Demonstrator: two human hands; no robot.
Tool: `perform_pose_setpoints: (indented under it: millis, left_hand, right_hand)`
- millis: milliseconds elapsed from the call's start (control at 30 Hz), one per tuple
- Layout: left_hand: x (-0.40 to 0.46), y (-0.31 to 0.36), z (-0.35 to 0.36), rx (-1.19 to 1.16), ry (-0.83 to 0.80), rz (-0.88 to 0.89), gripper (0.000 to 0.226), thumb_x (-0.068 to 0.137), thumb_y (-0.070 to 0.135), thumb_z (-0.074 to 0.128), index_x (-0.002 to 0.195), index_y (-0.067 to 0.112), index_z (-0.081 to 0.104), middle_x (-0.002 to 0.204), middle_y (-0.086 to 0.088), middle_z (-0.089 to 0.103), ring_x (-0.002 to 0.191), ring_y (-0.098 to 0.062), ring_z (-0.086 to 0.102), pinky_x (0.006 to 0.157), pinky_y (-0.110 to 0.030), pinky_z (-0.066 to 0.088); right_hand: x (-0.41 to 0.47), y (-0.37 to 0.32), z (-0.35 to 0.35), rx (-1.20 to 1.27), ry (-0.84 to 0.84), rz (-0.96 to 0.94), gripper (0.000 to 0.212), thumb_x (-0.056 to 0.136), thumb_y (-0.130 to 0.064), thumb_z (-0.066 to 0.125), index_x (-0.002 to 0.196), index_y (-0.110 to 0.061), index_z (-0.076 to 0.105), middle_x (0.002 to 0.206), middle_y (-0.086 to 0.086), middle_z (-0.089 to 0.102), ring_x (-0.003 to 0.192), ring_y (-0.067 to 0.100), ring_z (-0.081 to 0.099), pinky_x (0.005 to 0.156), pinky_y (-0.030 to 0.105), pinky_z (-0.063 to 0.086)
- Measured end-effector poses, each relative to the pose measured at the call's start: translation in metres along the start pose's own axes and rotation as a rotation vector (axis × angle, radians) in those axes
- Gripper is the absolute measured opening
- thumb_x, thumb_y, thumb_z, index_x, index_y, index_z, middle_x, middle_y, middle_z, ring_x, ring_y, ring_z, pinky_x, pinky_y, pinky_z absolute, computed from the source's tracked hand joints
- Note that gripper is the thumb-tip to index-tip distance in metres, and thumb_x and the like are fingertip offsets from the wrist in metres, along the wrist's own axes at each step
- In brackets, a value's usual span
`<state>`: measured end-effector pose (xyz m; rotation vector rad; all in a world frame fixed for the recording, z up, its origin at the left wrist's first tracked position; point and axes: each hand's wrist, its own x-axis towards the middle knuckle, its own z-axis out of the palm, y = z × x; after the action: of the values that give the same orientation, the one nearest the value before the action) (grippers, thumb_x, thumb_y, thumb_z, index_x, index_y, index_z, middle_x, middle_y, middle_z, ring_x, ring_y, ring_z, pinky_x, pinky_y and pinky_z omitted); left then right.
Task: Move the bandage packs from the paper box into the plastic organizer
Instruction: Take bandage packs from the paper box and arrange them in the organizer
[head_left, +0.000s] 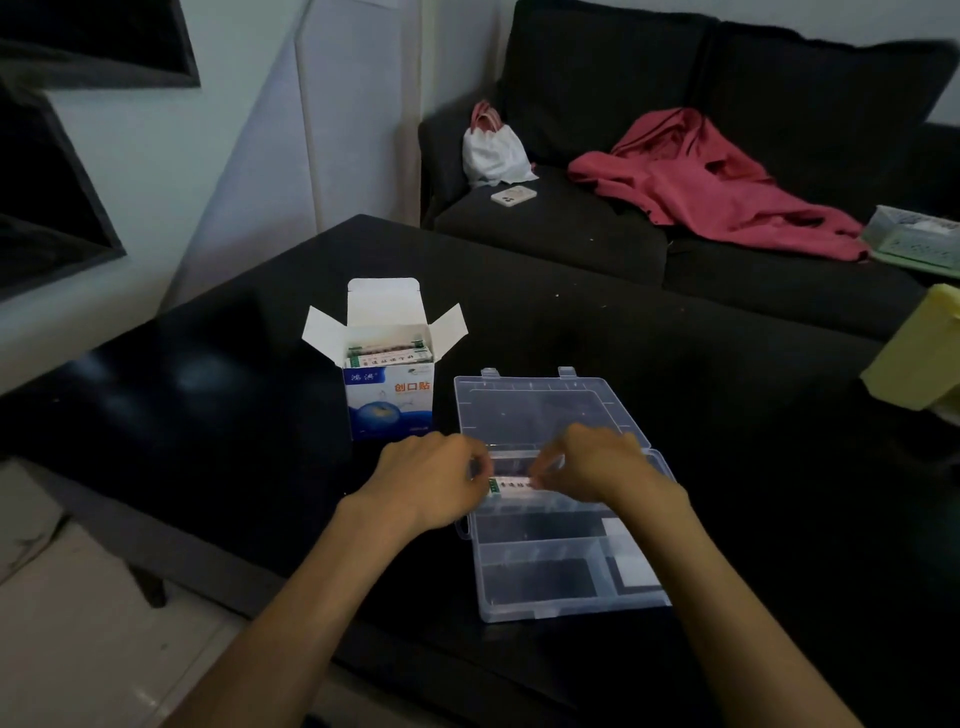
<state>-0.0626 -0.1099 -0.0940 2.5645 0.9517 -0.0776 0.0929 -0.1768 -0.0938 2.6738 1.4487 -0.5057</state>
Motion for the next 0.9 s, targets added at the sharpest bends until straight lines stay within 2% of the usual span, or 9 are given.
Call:
perform_pose_setpoints:
  millis: [100,300,367,467,567,667,800,900]
  left_hand:
    - [0.002,0.002,0.0,0.017,0.054,-0.003,0.027,0.093,0.048,0.05,0.109,0.033,0.066,0.09,0.009,0.062,0.086,-0.011,0.059,0.077,-0.032,0.05]
    - [0.007,0.003,0.001,-0.043,-0.08,-0.074,0.028,0.095,0.044,0.046,0.111,0.031,0.065,0.105,0.003,0.065,0.094,-0.015,0.06,0.079,-0.034,0.048]
    - [0.008,0.004,0.003,-0.066,-0.077,-0.094,0.027,0.094,0.041,0.047,0.109,0.029,0.066,0.108,0.003,0.066,0.096,-0.016,0.061,0.081,-0.034,0.049]
    - [0.006,0.007,0.004,-0.074,-0.041,-0.116,0.026,0.094,0.039,0.049,0.108,0.027,0.067,0.106,0.003,0.067,0.094,-0.015,0.061,0.079,-0.032,0.048]
    - [0.007,0.006,0.003,-0.1,0.01,-0.149,0.023,0.09,0.04,0.056,0.103,0.026,0.07,0.102,0.004,0.067,0.092,-0.014,0.061,0.077,-0.031,0.048]
    - [0.009,0.006,0.003,-0.023,0.043,-0.16,0.027,0.088,0.042,0.058,0.103,0.024,0.07,0.099,0.002,0.068,0.091,-0.016,0.062,0.08,-0.034,0.052]
    - [0.01,0.005,0.004,0.016,0.021,-0.15,0.029,0.089,0.043,0.056,0.106,0.023,0.068,0.103,0.002,0.068,0.094,-0.017,0.061,0.081,-0.035,0.051]
    - [0.009,0.006,0.001,0.053,-0.02,-0.139,0.03,0.091,0.042,0.052,0.109,0.022,0.065,0.107,0.001,0.065,0.099,-0.019,0.06,0.081,-0.035,0.046]
  right_hand:
    - [0.003,0.002,-0.004,0.073,-0.06,-0.011,0.024,0.089,-0.035,0.06,0.107,-0.021,0.065,0.114,0.004,0.061,0.11,0.023,0.052,0.106,0.045,0.035]
    - [0.006,0.009,-0.011,0.139,-0.089,0.003,0.029,0.085,-0.028,0.066,0.113,-0.02,0.064,0.116,0.004,0.062,0.105,0.021,0.057,0.097,0.04,0.047]
    - [0.006,0.013,-0.017,0.117,-0.06,0.05,0.028,0.087,-0.029,0.063,0.114,-0.021,0.063,0.117,0.003,0.061,0.105,0.021,0.057,0.098,0.04,0.046]
    - [0.005,0.006,-0.015,0.031,-0.106,0.054,0.028,0.089,-0.03,0.06,0.116,-0.02,0.061,0.118,0.004,0.061,0.107,0.022,0.056,0.1,0.041,0.044]
    - [0.005,-0.009,-0.009,-0.025,-0.095,0.056,0.03,0.087,-0.03,0.064,0.113,-0.016,0.06,0.114,0.007,0.062,0.104,0.024,0.058,0.098,0.04,0.046]
    - [0.004,-0.015,-0.019,-0.03,-0.086,0.083,0.04,0.081,-0.033,0.071,0.115,-0.017,0.057,0.114,0.006,0.06,0.107,0.024,0.056,0.097,0.04,0.047]
    - [-0.004,-0.011,-0.045,-0.088,-0.023,0.103,0.049,0.078,-0.032,0.074,0.118,-0.015,0.051,0.106,0.005,0.054,0.106,0.024,0.054,0.092,0.036,0.047]
    - [-0.005,-0.013,-0.046,-0.15,-0.087,0.044,0.04,0.086,-0.026,0.066,0.121,-0.012,0.052,0.11,0.007,0.055,0.108,0.024,0.054,0.095,0.035,0.045]
